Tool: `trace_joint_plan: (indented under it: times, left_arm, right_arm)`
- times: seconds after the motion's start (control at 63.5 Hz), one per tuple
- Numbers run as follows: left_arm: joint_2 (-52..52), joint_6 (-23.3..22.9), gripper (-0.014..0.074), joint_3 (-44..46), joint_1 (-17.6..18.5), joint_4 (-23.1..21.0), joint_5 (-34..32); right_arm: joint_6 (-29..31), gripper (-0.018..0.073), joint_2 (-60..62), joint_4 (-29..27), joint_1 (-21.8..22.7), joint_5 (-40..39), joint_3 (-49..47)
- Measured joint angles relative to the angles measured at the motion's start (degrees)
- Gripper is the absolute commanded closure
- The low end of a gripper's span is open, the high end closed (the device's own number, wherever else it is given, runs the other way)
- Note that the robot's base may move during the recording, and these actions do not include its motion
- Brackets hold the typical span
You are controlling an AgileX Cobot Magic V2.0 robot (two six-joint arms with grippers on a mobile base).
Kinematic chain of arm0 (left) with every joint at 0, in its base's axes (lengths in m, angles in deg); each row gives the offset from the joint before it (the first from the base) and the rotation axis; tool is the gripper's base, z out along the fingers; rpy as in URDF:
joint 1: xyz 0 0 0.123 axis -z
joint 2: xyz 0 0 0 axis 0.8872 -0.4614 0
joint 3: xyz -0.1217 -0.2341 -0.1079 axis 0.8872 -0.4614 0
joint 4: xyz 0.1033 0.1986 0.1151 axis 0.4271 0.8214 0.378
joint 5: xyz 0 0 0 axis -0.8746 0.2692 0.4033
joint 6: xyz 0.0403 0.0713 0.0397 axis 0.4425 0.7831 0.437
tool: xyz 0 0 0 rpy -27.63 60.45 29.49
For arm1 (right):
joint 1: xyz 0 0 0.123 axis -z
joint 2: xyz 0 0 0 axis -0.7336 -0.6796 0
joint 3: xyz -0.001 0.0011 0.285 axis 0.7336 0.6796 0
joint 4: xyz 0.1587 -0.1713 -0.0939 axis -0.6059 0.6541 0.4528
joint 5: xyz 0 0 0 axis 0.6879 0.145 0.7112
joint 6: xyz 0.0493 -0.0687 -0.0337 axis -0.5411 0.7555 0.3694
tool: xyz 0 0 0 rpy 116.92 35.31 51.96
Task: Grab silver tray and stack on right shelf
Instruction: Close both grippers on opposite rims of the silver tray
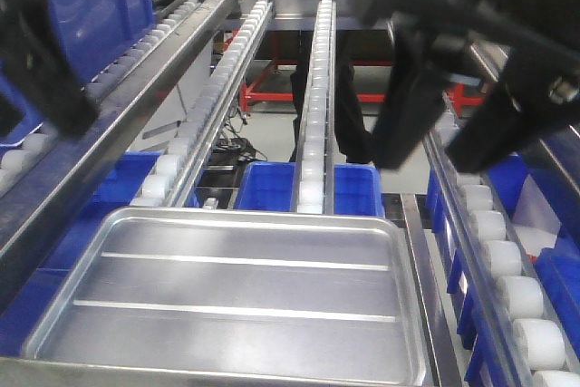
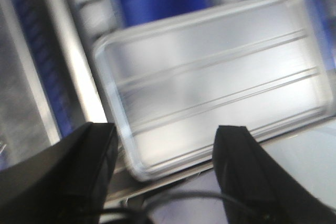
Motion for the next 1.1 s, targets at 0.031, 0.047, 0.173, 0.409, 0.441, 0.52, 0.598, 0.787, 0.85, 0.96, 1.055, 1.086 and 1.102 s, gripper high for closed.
trace_joint_plan:
  times: [0.031, 0.047, 0.173, 0.409, 0.441, 0.52, 0.598, 0.787, 0.85, 0.96, 1.055, 1.086, 1.102]
  left_arm:
    - [-1.29, -2.13, 0.0279, 0.39, 0.00, 1.19, 0.84]
    - [-2.24, -2.97, 0.0279, 0.53, 0.00, 1.60, 1.22]
    - [-7.31, -8.02, 0.0279, 1.72, 0.00, 3.32, 2.44]
    - [-14.33, -11.40, 0.0279, 2.48, 0.00, 3.32, 2.27]
    - [-14.86, -11.71, 0.0279, 2.48, 0.00, 3.32, 1.82]
    - [-15.95, -12.13, 0.0279, 2.48, 0.00, 3.32, 0.97]
    - [-16.82, -12.15, 0.0279, 2.48, 0.00, 3.32, -0.17]
    - [-19.47, -13.14, 0.0279, 2.61, 0.00, 3.32, -2.65]
    - [-20.41, -13.22, 0.0279, 2.61, 0.00, 3.32, -3.30]
    - [-22.14, -13.37, 0.0279, 2.61, 0.00, 3.32, -4.15]
    - [-23.58, -13.42, 0.0279, 2.61, 0.00, 3.32, -4.87]
    - [-24.00, -13.42, 0.0279, 2.61, 0.00, 3.32, -5.09]
    - [-24.22, -13.42, 0.0279, 2.61, 0.00, 3.32, -5.21]
  right_arm:
    - [-2.07, 0.0102, -1.27, 1.25, 0.12, 0.85, -0.48]
    - [-3.28, 0.0102, -1.99, 2.27, 0.12, 0.97, -0.65]
    - [-8.73, 0.0102, -5.32, 5.66, 0.12, 1.44, -1.65]
    - [-11.65, 0.0102, -10.28, 7.21, 0.20, 1.23, -1.77]
    - [-11.80, 0.0102, -11.02, 7.21, 0.20, 1.11, -1.77]
    - [-11.93, 0.0102, -12.50, 7.21, 0.20, 0.59, -1.81]
    - [-11.93, 0.0102, -13.98, 7.21, 0.20, -0.36, -1.90]
    - [-11.97, 0.0102, -17.12, 7.00, 0.20, -2.12, -1.94]
    - [-11.97, 0.0102, -18.14, 7.00, 0.20, -2.34, -2.03]
    - [-11.97, 0.0102, -19.57, 7.00, 0.20, -3.19, -2.03]
    - [-11.97, 0.0102, -20.48, 7.00, 0.20, -4.03, -2.03]
    - [-12.06, 0.0104, -20.79, 7.00, 0.20, -4.30, -2.03]
    - [-12.06, 0.0104, -20.98, 7.00, 0.20, -4.29, -2.03]
